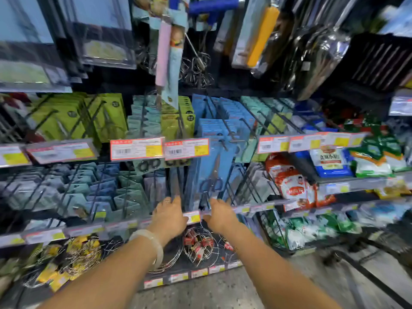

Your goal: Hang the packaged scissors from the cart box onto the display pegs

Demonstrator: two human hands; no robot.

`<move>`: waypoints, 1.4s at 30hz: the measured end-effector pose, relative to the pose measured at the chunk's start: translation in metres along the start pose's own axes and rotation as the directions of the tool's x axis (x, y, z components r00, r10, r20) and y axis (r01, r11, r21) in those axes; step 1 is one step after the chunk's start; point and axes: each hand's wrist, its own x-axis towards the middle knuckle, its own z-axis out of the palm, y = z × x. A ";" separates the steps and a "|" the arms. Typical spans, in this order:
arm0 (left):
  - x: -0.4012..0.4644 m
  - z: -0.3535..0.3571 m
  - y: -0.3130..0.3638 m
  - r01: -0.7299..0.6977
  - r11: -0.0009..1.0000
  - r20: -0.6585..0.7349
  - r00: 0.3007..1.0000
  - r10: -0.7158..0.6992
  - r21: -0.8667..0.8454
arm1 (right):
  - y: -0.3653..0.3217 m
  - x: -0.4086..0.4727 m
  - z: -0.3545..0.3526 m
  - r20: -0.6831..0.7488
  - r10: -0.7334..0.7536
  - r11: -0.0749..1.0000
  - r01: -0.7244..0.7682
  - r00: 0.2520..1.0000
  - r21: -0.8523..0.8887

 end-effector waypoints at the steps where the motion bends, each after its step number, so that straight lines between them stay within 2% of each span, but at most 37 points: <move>1: -0.004 0.004 0.017 -0.060 0.996 -0.001 0.998 0.061 0.067 | 0.020 -0.007 -0.002 -0.008 0.008 0.998 -0.009 1.000 -0.059; 5: -0.016 0.024 0.098 -0.255 0.938 0.046 0.967 0.252 0.237 | 0.103 -0.036 -0.016 -0.051 0.101 0.977 -0.109 0.994 -0.182; 11: -0.035 0.081 0.239 -0.460 0.847 0.180 0.887 0.425 0.266 | 0.240 -0.088 -0.055 -0.142 0.253 0.951 -0.273 0.957 -0.147; 16: -0.060 0.135 0.359 -0.644 0.685 0.248 0.764 0.595 0.341 | 0.343 -0.152 -0.091 -0.225 0.376 0.904 -0.409 0.899 -0.123; 20: -0.094 0.172 0.443 -0.752 0.536 0.292 0.649 0.702 0.383 | 0.420 -0.206 -0.109 -0.304 0.493 0.853 -0.522 0.815 -0.018; 26: -0.124 0.229 0.550 -0.846 0.393 0.414 0.523 0.745 0.361 | 0.519 -0.263 -0.120 -0.259 0.661 0.745 -0.657 0.704 0.117; 31: -0.127 0.274 0.642 -0.895 0.306 0.473 0.434 0.767 0.325 | 0.606 -0.276 -0.134 -0.242 0.760 0.646 -0.741 0.603 0.185; 38: -0.096 0.334 0.800 -0.930 0.255 0.547 0.363 0.755 0.265 | 0.753 -0.266 -0.194 -0.236 0.833 0.548 -0.804 0.501 0.231; 42: -0.072 0.361 0.878 -0.942 0.231 0.571 0.331 0.752 0.243 | 0.839 -0.254 -0.223 -0.219 0.886 0.463 -0.814 0.409 0.351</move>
